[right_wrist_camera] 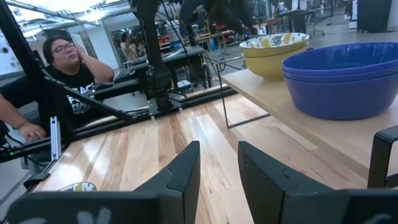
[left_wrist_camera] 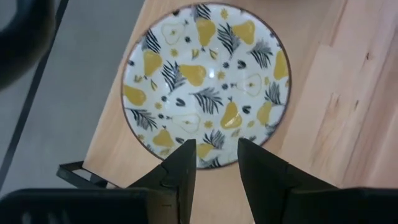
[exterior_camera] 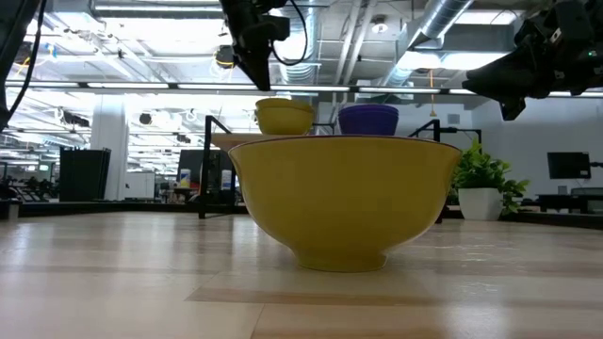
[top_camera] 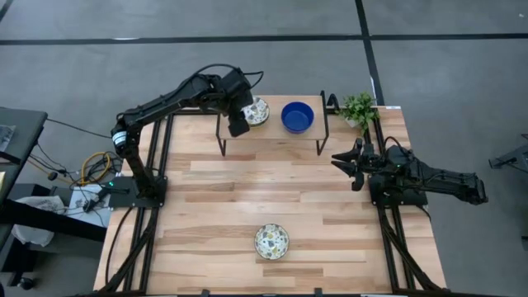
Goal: Pick & Place Mini bowls
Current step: Stack the left white patterned bowl on the white patterned bowl on the shelf, then stack the white patterned bowl on the white patterned bowl on the shelf
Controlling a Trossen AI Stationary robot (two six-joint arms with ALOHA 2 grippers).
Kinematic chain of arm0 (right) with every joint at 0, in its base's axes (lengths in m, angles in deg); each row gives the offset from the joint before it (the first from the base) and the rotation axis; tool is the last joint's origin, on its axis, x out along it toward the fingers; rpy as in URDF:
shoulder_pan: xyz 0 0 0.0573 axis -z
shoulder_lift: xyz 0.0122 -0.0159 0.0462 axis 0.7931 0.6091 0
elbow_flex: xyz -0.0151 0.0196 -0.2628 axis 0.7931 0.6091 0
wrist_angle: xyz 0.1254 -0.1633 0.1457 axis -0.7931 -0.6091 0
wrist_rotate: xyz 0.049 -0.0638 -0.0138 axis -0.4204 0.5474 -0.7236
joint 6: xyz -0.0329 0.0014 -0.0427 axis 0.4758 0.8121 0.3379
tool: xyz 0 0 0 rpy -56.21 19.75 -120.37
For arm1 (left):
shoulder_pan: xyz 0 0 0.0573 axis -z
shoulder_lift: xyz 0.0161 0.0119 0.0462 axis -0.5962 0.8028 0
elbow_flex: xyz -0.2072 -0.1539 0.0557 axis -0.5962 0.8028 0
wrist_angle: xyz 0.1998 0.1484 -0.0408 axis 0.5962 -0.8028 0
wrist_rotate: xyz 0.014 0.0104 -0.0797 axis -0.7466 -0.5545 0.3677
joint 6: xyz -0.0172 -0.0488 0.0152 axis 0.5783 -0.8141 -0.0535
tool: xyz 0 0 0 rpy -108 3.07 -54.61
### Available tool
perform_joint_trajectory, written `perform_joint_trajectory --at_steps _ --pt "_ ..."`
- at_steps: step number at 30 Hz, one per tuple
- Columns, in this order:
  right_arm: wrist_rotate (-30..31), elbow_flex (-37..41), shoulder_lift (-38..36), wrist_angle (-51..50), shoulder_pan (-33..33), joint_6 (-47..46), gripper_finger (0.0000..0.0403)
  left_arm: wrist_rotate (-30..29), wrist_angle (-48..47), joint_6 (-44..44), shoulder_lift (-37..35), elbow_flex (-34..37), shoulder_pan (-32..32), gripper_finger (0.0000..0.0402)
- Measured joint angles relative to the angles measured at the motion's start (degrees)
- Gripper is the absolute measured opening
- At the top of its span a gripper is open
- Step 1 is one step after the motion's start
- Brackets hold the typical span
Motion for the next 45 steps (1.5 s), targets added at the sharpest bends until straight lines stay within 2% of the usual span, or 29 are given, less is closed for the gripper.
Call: perform_joint_trajectory --at_steps 13,22,36,38,41,45 --pt "-0.01 0.0 0.0 0.02 -0.02 -0.04 0.0098 -0.4 -1.23 -0.39 0.02 0.1 -0.02 0.0117" --pt "-0.02 0.0 0.0 0.02 -0.01 -0.09 0.0098 -2.23 -0.68 -1.46 0.02 3.78 0.15 0.0117" --pt "0.0 0.0 0.0 0.02 0.0 -0.04 0.0098 -3.55 2.67 -3.64 -7.78 3.78 0.2 0.0117" --pt "0.0 0.0 0.0 0.02 0.0 -0.04 0.0098 -2.79 2.66 -6.06 -8.5 3.78 1.29 0.0117" --pt "0.0 0.0 0.0 0.02 -0.01 -0.45 0.0098 1.57 2.65 -9.55 -10.05 3.8 4.54 0.0117" --pt "0.01 0.0 0.0 0.04 -0.01 -0.46 0.0098 4.48 2.64 -12.98 -10.82 3.8 11.72 0.0117"
